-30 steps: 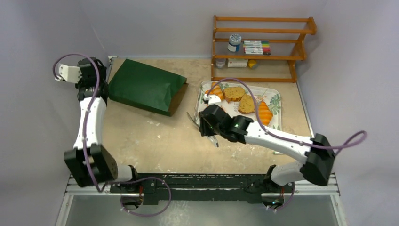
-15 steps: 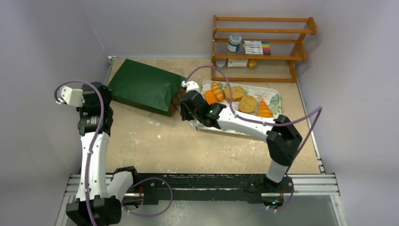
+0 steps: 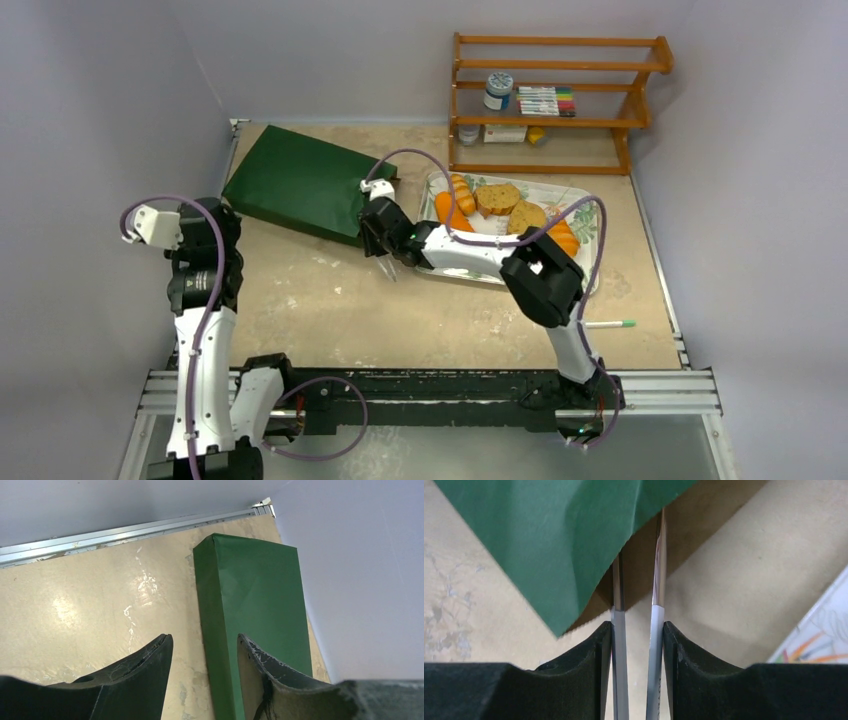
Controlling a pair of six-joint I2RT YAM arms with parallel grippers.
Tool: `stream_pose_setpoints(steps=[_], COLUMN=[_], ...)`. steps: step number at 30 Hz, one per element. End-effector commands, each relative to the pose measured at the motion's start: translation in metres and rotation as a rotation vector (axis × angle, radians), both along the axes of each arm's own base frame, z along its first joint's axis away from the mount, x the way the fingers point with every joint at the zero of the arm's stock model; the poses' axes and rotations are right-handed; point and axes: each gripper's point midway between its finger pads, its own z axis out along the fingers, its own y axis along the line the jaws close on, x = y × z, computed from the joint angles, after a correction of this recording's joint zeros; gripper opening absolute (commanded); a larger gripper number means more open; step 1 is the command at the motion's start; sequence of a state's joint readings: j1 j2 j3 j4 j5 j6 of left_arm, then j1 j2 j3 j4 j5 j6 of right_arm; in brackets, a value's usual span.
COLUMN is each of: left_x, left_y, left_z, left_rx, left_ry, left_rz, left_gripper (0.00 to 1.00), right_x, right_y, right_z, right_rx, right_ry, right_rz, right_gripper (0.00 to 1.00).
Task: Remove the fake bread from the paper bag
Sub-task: Place the clamp on the paper bag.
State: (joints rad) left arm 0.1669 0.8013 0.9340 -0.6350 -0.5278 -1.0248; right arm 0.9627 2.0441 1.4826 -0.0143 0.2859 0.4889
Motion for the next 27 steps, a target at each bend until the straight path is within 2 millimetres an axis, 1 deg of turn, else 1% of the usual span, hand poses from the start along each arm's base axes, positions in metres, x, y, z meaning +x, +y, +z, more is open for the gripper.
stream_pose_setpoints(steps=[1, 2, 3, 5, 8, 11, 13, 15, 18, 19, 20, 23, 25, 27], left_x=[-0.007, -0.007, -0.008, -0.009, -0.012, -0.016, -0.017, -0.018, -0.022, -0.023, -0.024, -0.023, -0.018, -0.007], left_y=[0.0, 0.0, -0.001, -0.001, -0.001, 0.002, 0.003, 0.003, 0.006, 0.007, 0.007, 0.006, 0.006, 0.003], left_z=[0.0, -0.002, -0.003, -0.005, -0.004, -0.004, -0.005, -0.005, 0.0, 0.003, 0.005, 0.012, 0.018, 0.024], left_rx=[0.033, 0.031, 0.03, 0.031, 0.041, 0.061, 0.071, 0.081, 0.108, 0.118, 0.125, 0.143, 0.152, 0.152], left_ry=[0.01, 0.013, 0.016, 0.021, 0.03, 0.056, 0.072, 0.084, 0.089, 0.088, 0.083, 0.053, 0.012, -0.033], left_rz=[-0.01, -0.012, -0.014, -0.016, -0.018, -0.015, -0.016, -0.017, -0.013, -0.014, -0.017, -0.023, -0.032, -0.055], left_gripper=[0.49, 0.49, 0.49, 0.49, 0.49, 0.49, 0.49, 0.49, 0.49, 0.49, 0.49, 0.49, 0.49, 0.49], right_x=[0.031, 0.033, 0.035, 0.037, 0.032, 0.027, 0.024, 0.023, 0.016, 0.013, 0.011, 0.003, -0.003, -0.007], right_y=[0.029, 0.031, 0.032, 0.034, 0.033, 0.025, 0.019, 0.011, -0.003, -0.007, -0.012, -0.028, -0.041, -0.055], right_z=[0.038, 0.035, 0.024, 0.011, -0.007, -0.014, -0.01, 0.001, 0.028, 0.037, 0.048, 0.079, 0.101, 0.125], right_rx=[0.127, 0.125, 0.109, 0.073, 0.039, 0.016, 0.007, 0.003, -0.003, -0.004, 0.0, 0.012, 0.032, 0.049], right_ry=[-0.128, -0.131, -0.121, -0.104, -0.065, -0.053, -0.059, -0.08, -0.099, -0.108, -0.119, -0.144, -0.163, -0.186], right_rz=[-0.027, -0.031, -0.031, -0.032, -0.014, -0.015, -0.021, -0.034, -0.046, -0.045, -0.046, -0.058, -0.078, -0.103], right_gripper=[0.42, 0.43, 0.44, 0.47, 0.52, 0.58, 0.6, 0.63, 0.66, 0.88, 0.99, 1.0, 1.0, 1.0])
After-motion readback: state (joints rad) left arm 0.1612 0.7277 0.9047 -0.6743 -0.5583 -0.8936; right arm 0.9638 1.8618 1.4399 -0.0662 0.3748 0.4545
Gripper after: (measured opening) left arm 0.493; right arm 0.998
